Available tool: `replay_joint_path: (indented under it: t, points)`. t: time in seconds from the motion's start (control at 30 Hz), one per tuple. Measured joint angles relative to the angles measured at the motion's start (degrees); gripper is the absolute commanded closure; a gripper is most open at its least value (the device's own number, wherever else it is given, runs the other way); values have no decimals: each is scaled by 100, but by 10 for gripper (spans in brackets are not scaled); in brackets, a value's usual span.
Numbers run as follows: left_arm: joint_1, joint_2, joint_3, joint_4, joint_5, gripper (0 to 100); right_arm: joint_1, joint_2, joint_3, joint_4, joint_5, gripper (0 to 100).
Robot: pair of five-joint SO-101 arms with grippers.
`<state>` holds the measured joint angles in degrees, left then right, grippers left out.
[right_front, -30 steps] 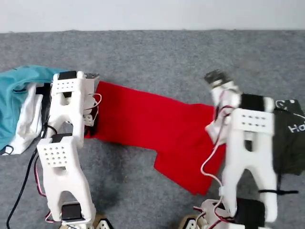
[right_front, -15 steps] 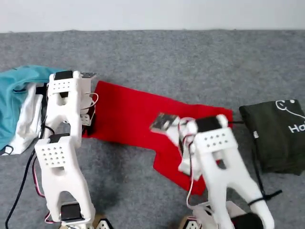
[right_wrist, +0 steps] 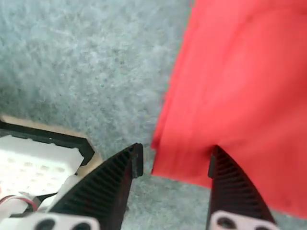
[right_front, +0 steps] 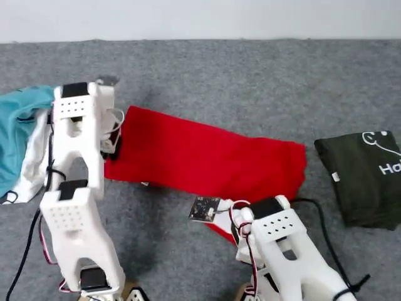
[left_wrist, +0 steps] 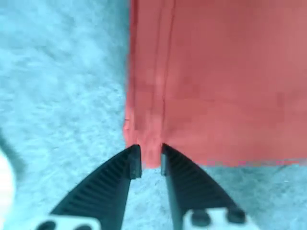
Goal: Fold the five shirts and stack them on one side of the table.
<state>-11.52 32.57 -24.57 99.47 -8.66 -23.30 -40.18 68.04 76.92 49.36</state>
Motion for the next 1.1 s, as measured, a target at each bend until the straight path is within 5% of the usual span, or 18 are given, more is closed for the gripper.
replay_joint_path:
  t: [0.3,0.5,0.7,1.1]
  points:
    - [18,-1213,905,0,-9,888,9,-18,211,-176,747,772]
    - [18,-1512,1407,0,-9,888,44,-123,615,-870,923,991]
    - [18,-1670,1468,0,-9,888,123,-141,862,-1670,932,990]
    - [18,-1670,1468,0,-9,888,1090,-9,-141,-1231,941,988]
